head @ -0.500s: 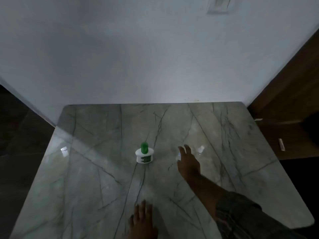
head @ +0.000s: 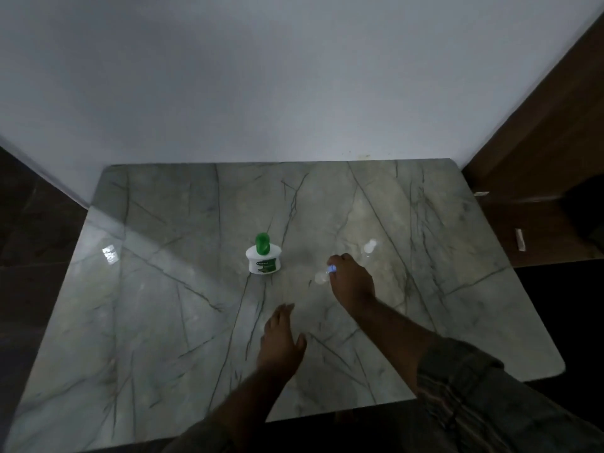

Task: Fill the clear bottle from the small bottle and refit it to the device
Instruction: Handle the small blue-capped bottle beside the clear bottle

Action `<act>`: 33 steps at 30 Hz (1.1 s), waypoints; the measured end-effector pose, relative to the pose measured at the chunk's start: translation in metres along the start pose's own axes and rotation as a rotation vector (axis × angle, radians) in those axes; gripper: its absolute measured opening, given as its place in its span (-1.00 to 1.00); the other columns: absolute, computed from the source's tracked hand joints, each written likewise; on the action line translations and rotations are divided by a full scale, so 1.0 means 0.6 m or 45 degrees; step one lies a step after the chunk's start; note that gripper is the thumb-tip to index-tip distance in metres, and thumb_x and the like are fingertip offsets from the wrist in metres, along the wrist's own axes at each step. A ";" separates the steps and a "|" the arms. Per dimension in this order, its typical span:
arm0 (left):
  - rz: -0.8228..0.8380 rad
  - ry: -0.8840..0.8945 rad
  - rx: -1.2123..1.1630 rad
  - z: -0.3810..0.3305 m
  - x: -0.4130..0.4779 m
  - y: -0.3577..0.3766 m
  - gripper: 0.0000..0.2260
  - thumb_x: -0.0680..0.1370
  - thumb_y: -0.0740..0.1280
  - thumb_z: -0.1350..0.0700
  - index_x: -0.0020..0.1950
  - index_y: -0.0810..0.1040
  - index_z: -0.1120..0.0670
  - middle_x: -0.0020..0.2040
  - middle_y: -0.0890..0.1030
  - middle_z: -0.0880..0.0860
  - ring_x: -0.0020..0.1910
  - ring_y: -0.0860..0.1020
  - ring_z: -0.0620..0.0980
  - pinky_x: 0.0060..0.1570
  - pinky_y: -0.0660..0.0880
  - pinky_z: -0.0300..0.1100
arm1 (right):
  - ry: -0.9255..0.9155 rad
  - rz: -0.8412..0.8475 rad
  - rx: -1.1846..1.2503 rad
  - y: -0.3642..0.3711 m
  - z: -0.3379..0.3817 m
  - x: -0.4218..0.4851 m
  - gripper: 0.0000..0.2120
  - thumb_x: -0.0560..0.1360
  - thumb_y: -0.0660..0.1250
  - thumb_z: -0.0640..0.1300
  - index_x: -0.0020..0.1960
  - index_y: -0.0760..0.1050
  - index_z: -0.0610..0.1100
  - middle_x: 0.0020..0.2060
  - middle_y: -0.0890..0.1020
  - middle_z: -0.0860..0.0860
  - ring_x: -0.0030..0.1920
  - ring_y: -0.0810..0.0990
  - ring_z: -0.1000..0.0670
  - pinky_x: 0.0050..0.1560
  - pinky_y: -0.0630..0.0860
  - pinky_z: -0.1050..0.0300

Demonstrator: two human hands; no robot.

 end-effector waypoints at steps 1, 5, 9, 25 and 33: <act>-0.016 0.023 -0.027 -0.006 0.003 -0.002 -0.37 0.54 0.34 0.01 0.55 0.16 0.01 0.55 0.23 0.03 0.50 0.23 0.04 0.48 0.26 -0.02 | -0.021 -0.037 0.023 -0.006 0.002 -0.010 -0.79 0.56 0.22 -0.13 0.17 0.51 -0.02 0.08 0.56 -0.01 -0.05 0.64 -0.11 -0.09 0.58 0.02; -0.060 0.164 -0.105 -0.036 0.005 -0.008 -0.30 0.48 0.43 -0.05 0.53 0.19 0.01 0.50 0.31 0.00 0.45 0.30 -0.02 0.41 0.27 -0.16 | -0.156 -0.096 0.084 -0.034 0.028 -0.058 -0.82 0.54 0.27 0.05 0.06 0.53 0.00 -0.06 0.61 0.06 -0.11 0.62 0.01 -0.14 0.57 0.10; -0.154 0.179 -0.281 -0.055 -0.007 -0.012 -0.26 0.45 0.47 -0.08 0.53 0.19 -0.02 0.49 0.30 -0.09 0.41 0.34 -0.13 0.36 0.38 -0.14 | -0.278 -0.053 0.188 -0.055 0.049 -0.101 -0.80 0.51 0.33 0.11 -0.03 0.52 -0.01 -0.15 0.62 0.09 -0.17 0.59 0.12 -0.12 0.57 0.18; -0.170 0.408 -0.451 -0.096 -0.032 -0.076 -0.94 0.58 0.33 -0.01 0.00 0.51 -0.05 -0.12 0.59 -0.11 -0.16 0.56 -0.20 -0.19 0.49 -0.32 | -0.570 0.268 0.315 -0.146 0.108 -0.132 -0.44 0.41 0.33 0.32 0.35 0.37 0.17 0.23 0.52 0.21 0.14 0.53 0.24 0.08 0.49 0.30; -0.226 0.308 -0.530 -0.085 -0.050 -0.093 -0.91 0.60 0.30 -0.03 0.05 0.52 -0.04 -0.07 0.62 -0.08 -0.11 0.58 -0.20 -0.14 0.52 -0.30 | -0.698 0.315 0.265 -0.144 0.146 -0.139 -0.88 0.48 0.32 -0.04 -0.01 0.58 0.03 -0.06 0.59 0.11 -0.04 0.56 0.14 0.07 0.54 0.11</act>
Point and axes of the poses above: each hand's wrist, its own x-axis towards the middle knuckle, its own y-axis out of the palm, z = x × y, the point moved 5 cm from there along x, towards the middle knuckle
